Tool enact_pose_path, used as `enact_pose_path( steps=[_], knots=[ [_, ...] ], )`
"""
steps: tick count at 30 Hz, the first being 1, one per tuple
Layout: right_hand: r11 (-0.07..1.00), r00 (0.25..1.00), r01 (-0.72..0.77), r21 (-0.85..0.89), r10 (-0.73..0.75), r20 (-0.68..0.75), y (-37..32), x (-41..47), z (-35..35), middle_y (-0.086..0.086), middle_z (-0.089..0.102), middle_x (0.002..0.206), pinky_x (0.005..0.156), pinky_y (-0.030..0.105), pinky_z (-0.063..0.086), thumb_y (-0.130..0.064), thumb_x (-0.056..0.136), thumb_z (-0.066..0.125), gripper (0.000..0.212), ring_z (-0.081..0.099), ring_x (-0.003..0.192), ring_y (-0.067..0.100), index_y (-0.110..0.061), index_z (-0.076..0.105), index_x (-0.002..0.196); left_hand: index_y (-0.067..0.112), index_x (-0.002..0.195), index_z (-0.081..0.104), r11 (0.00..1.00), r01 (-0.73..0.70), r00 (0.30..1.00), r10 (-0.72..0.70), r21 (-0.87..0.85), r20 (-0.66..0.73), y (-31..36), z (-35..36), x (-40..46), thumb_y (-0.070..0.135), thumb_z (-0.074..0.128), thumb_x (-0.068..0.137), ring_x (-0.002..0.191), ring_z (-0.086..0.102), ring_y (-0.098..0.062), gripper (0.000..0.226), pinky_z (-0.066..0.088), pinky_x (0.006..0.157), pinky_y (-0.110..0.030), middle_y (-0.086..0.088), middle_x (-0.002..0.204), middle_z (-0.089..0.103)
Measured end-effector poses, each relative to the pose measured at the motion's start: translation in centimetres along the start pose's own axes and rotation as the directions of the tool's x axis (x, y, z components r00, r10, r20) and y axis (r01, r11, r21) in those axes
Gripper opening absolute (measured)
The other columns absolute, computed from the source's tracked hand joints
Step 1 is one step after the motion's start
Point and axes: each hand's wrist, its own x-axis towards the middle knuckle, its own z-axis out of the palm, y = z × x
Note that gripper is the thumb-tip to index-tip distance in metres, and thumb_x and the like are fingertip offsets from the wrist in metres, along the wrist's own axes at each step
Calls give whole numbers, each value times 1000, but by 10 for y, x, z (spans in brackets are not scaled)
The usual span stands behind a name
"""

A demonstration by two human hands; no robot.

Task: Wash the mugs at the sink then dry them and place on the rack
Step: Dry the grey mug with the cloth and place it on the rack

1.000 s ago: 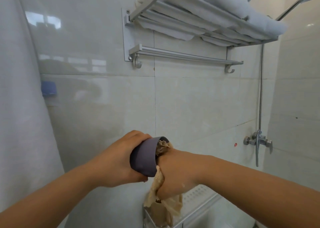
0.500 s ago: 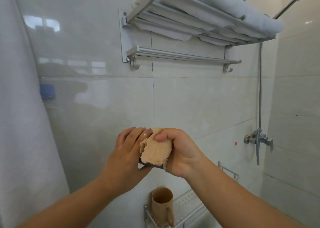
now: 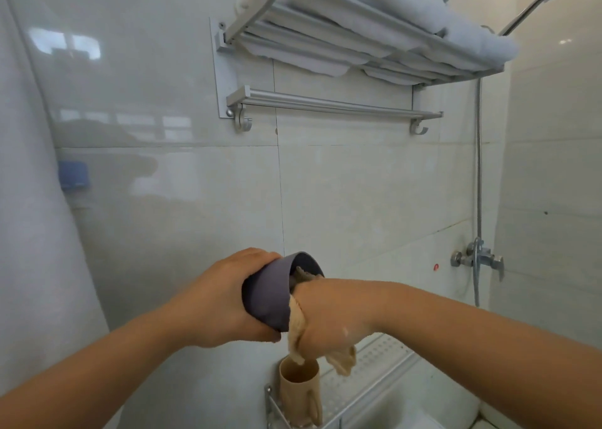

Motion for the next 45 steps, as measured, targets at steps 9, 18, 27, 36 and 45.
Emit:
enact_pose_path(
  steps=[9, 18, 27, 36, 45],
  knots=[
    [944, 972, 155, -293, -199, -128, 2, -10, 14, 2, 60, 95, 92, 22, 44, -23, 86, 59, 17, 54, 97, 11, -15, 64, 100, 40, 112, 62, 988, 143, 865, -97, -56, 493, 2, -23, 11, 43, 86, 46, 98, 63, 1, 71, 53, 89, -30, 24, 107, 65],
    [752, 972, 137, 644, 23, -233, 29, 16, 22, 4, 55, 76, 66, 28, 43, -17, 67, 61, 10, 53, 73, 17, -11, 59, 75, 46, 110, 56, 990, 112, 982, -97, -86, 162, -3, 1, 13, 36, 88, 48, 95, 57, 6, 70, 52, 78, -21, 27, 105, 59],
    [486, 677, 267, 832, 520, -521, 76, -7, 23, 4, 56, 62, 44, 21, 36, -8, 68, 48, 11, 51, 49, 16, -13, 56, 72, 34, 115, 60, 817, 272, 962, -221, -508, 159, -9, 53, 22, 32, 88, 50, 96, 69, -12, 71, 59, 80, -35, 11, 105, 72],
    [133, 852, 282, 950, 421, -312, 171, -7, 77, 11, 69, 108, 84, 33, 53, -24, 84, 66, 47, 66, 99, 23, -14, 56, 130, 15, 133, 48, 324, 443, 888, -290, -836, 358, -10, 122, 56, 29, 95, 43, 111, 64, -30, 103, 55, 88, -49, -10, 125, 64],
    [77, 865, 260, 962, 424, -268, 234, 17, 121, 22, 66, 107, 86, 39, 51, -30, 79, 70, 40, 63, 95, 26, -3, 66, 108, 15, 125, 56, 476, 547, 836, -352, -688, 422, -8, 193, 101, 38, 86, 43, 106, 65, -21, 91, 54, 93, -39, -5, 113, 69]
  ],
)
